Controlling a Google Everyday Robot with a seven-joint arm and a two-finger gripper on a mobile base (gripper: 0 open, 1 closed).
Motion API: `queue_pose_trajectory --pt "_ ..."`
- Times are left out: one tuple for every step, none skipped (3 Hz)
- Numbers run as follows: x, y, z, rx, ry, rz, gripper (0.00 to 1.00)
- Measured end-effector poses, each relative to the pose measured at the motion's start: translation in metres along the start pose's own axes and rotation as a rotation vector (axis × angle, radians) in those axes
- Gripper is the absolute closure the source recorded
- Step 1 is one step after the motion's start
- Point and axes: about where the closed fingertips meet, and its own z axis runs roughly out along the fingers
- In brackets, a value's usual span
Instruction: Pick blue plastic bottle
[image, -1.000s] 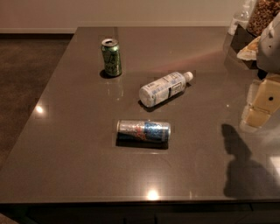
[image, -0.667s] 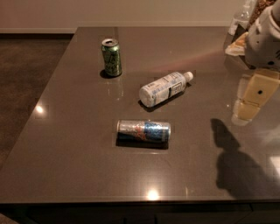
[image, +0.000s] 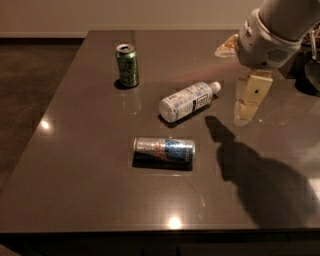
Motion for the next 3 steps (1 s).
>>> queue_pose_trajectory --pt "-0.014 -0.018 0.027 -0.053 -0.035 -0.099 0.00" --pt "-0.023 -0.034 0.050 -0.104 -0.054 -0.189 0.00" --pt "-0.029 -0.046 0.071 -0.145 -0.063 -0.262 0.00"
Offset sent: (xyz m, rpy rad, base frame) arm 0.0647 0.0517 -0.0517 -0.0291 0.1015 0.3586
